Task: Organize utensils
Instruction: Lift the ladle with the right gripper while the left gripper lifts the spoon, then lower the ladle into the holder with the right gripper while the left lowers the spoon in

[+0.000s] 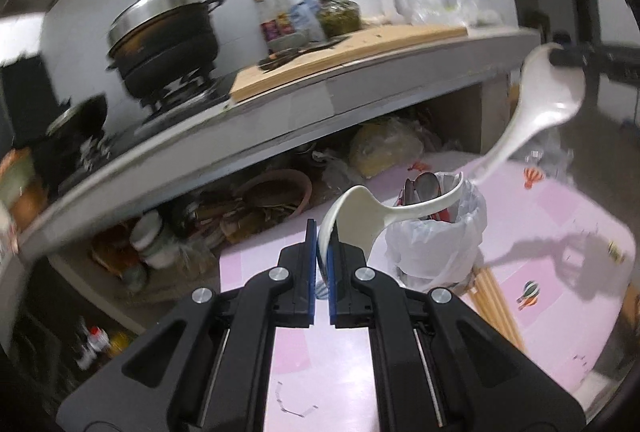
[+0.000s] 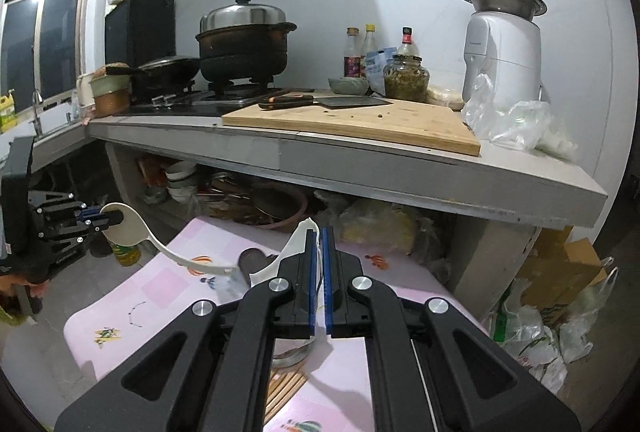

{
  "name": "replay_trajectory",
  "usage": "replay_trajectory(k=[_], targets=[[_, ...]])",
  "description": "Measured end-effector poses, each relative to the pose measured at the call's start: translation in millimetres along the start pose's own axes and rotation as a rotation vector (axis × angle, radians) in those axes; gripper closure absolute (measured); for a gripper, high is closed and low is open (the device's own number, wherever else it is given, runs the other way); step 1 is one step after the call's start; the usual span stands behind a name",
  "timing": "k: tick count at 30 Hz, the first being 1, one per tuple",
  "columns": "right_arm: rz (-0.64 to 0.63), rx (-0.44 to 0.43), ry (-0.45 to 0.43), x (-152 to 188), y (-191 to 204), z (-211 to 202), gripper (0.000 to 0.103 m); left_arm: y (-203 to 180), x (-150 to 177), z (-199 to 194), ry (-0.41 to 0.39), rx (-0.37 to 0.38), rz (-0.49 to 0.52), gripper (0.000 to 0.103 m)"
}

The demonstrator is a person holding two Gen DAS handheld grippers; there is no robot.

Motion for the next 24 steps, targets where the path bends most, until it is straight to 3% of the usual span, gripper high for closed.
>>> replay_trajectory(k=[10, 20, 24], targets=[[-0.054, -0.015, 0.070, 0, 4, 55, 0.100, -9, -33, 48, 0.151, -0.044, 0.282, 0.099], [-0.163, -0.021, 0.139, 5, 23, 93, 0.100, -41, -45, 82, 0.309, -0.041, 0.601, 0.099], [-0.197, -0.025, 0.165, 9, 29, 104, 0.100, -50, -48, 98, 0.362, -0.022, 0.647, 0.099]])
Point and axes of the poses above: each gripper's, at about its wrist camera, not at the fingertips, and z roughly the way its jaws point, y to its left, x to its underside, the point moved 10 cm from there along z, roughly the way its jaws point, and after that the axes turned 7 degrees about x, right-handed, at the moved point
